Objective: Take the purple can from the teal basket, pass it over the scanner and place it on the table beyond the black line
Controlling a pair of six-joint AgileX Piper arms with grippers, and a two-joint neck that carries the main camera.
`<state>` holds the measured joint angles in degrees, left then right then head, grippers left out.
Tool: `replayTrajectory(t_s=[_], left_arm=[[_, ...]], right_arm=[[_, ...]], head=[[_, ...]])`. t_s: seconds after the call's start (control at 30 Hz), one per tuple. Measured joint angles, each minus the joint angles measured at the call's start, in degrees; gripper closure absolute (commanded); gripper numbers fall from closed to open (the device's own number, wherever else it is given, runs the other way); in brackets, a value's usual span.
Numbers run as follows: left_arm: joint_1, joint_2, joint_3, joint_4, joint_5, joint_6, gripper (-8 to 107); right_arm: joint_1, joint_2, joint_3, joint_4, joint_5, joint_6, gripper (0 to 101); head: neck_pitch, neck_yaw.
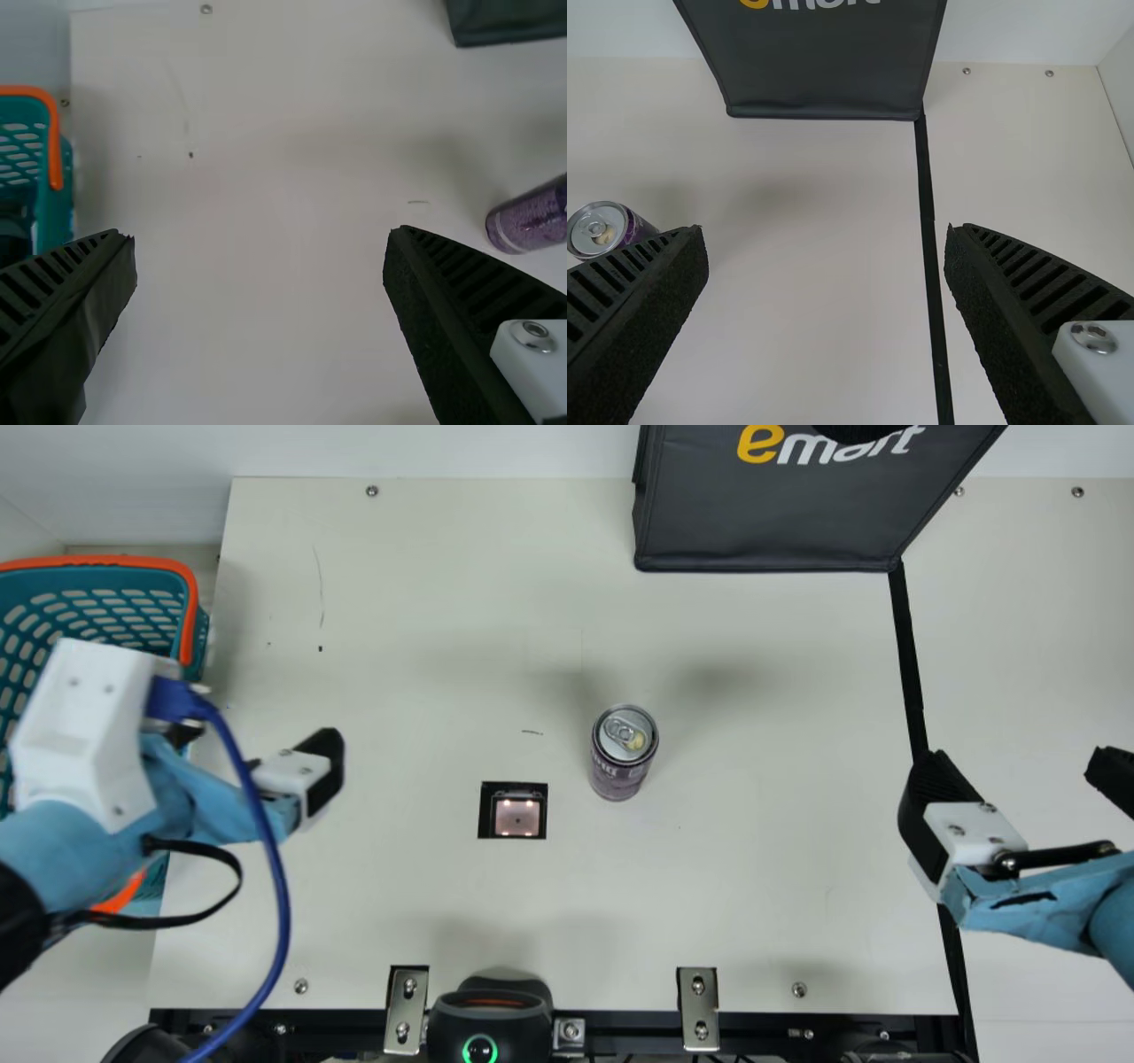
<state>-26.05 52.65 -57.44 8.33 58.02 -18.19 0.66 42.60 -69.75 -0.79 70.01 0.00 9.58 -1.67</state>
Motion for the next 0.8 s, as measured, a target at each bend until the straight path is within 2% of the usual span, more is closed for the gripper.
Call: replayTrajectory(t_s=[0.4,0.8], left_arm=[[0.15,0.0,-0.3,-0.07,0.13,0.08,9],[0.15,0.0,-0.3,-0.07,0.13,0.08,9]], right_arm=[[0.38,0.12,0.0,0.0,0.0,0.0,6],[8.62,3.02,2.28,2.17,-0.15,-5.41,6]], head=[[0.0,0.0],[0.0,0.0]])
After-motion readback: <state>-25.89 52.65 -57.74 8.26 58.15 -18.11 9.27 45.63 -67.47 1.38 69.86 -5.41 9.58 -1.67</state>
